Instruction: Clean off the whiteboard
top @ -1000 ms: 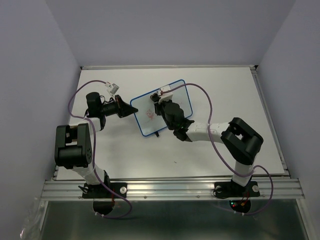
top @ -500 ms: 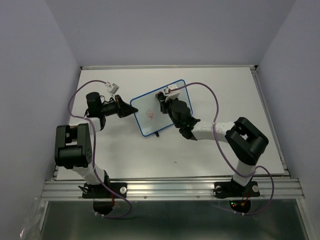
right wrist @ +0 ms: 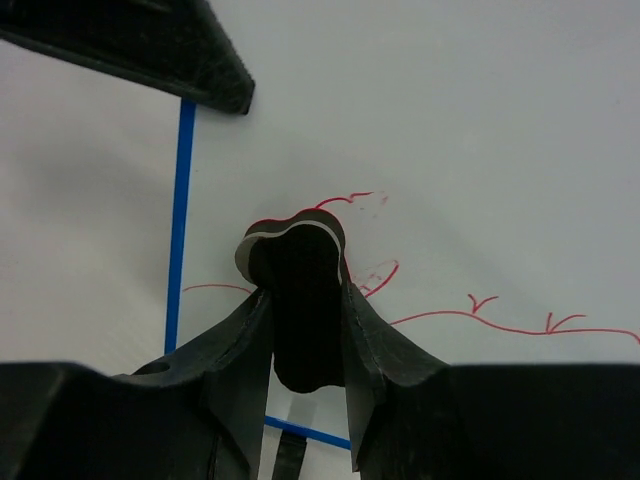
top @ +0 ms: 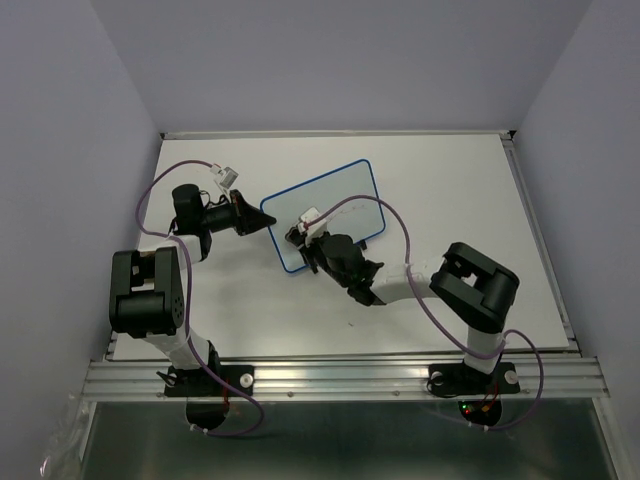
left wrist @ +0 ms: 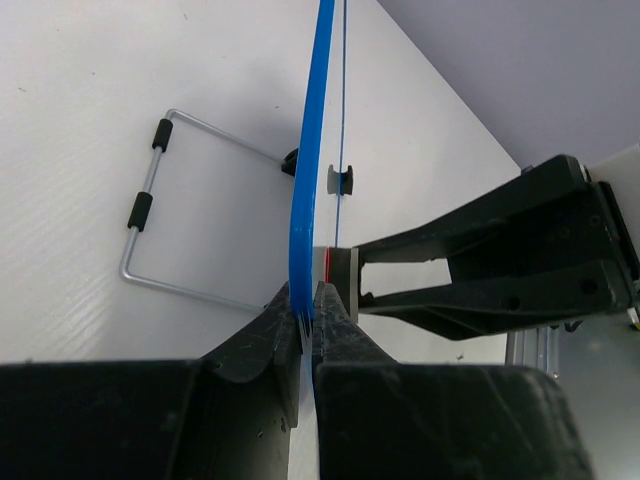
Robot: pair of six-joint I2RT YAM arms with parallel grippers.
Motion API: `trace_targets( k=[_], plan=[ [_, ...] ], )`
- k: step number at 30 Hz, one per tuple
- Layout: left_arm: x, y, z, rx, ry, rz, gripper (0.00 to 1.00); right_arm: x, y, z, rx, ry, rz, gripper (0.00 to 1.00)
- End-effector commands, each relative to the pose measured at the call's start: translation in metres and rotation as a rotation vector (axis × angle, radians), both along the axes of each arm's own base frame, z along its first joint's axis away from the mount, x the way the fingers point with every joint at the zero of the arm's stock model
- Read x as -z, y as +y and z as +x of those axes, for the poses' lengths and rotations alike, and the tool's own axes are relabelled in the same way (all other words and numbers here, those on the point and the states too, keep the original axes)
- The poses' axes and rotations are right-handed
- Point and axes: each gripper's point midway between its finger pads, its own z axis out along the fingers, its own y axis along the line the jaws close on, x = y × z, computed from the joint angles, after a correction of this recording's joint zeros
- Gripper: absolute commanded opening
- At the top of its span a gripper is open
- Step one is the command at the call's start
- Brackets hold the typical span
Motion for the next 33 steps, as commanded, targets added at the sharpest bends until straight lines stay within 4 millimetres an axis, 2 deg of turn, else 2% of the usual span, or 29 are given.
trace_targets(
  k=[1, 4, 10, 16, 19, 22, 26, 28, 33],
  plan=[
    [0.02, 0.01, 0.017, -0.096, -0.049, 0.098, 0.0, 0.03, 0.007, -0.017, -0.051, 0.031, -0.058, 0.01],
    [0.02, 0.01, 0.016, -0.099, -0.051, 0.1, 0.0, 0.021, 0.0, -0.009, 0.002, -0.005, -0.051, 0.01],
    [0.021, 0.01, 0.016, -0.097, -0.048, 0.1, 0.0, -0.015, -0.018, 0.015, 0.168, -0.092, 0.034, 0.01],
    [0.021, 0.01, 0.015, -0.097, -0.052, 0.101, 0.0, -0.048, -0.051, 0.047, 0.311, -0.163, 0.107, 0.01],
    [0.02, 0.011, 0.015, -0.102, -0.054, 0.104, 0.0, -0.06, -0.06, 0.056, 0.338, -0.186, 0.121, 0.01],
    [0.019, 0.011, 0.014, -0.102, -0.057, 0.104, 0.0, -0.069, -0.058, 0.058, 0.318, -0.211, 0.117, 0.01],
    [0.019, 0.01, 0.015, -0.104, -0.056, 0.103, 0.0, -0.059, -0.035, 0.049, 0.179, -0.172, 0.094, 0.01],
    [0.02, 0.011, 0.016, -0.107, -0.053, 0.103, 0.0, -0.051, -0.03, 0.048, 0.158, -0.154, 0.081, 0.01],
    [0.02, 0.01, 0.015, -0.108, -0.048, 0.103, 0.0, -0.02, 0.0, 0.019, 0.047, -0.13, -0.026, 0.01]
  ],
)
